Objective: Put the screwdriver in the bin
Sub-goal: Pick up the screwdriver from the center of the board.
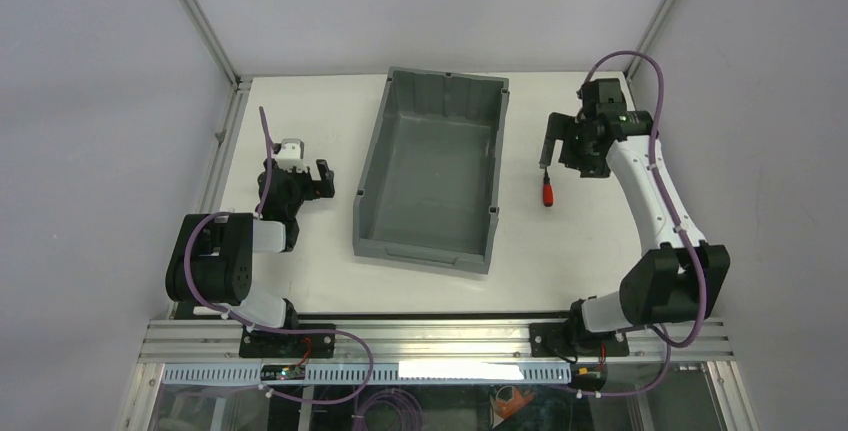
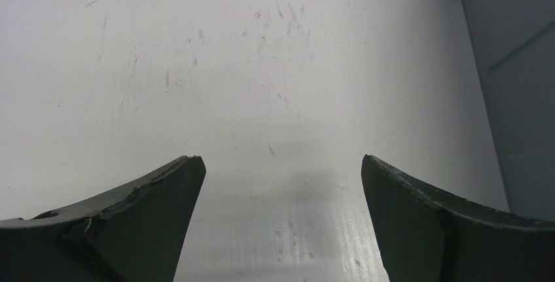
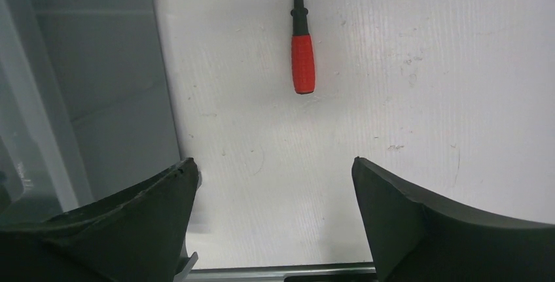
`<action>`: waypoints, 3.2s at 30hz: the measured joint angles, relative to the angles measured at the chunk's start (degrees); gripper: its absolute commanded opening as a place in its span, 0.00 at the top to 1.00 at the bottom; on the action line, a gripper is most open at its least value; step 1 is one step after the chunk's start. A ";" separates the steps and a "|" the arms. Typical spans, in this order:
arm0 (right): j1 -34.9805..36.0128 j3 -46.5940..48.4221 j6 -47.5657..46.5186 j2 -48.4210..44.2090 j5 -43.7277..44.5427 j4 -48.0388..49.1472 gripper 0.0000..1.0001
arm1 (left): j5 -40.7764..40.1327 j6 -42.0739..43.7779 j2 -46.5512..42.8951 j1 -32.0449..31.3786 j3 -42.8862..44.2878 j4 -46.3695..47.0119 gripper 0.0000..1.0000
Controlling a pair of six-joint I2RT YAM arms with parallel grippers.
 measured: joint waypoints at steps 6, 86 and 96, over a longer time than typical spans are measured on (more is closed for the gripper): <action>0.00 -1.36 0.15 5.46 2.12 1.42 0.14 | 0.00 0.00 0.00 0.00 0.00 0.00 0.01; 1.09 4.59 1.29 7.80 -6.99 0.70 0.91 | 0.00 0.00 0.00 0.00 0.00 0.00 0.01; 1.68 11.26 4.76 6.56 -14.40 -2.99 0.91 | 0.00 0.00 0.00 0.00 0.00 0.00 0.01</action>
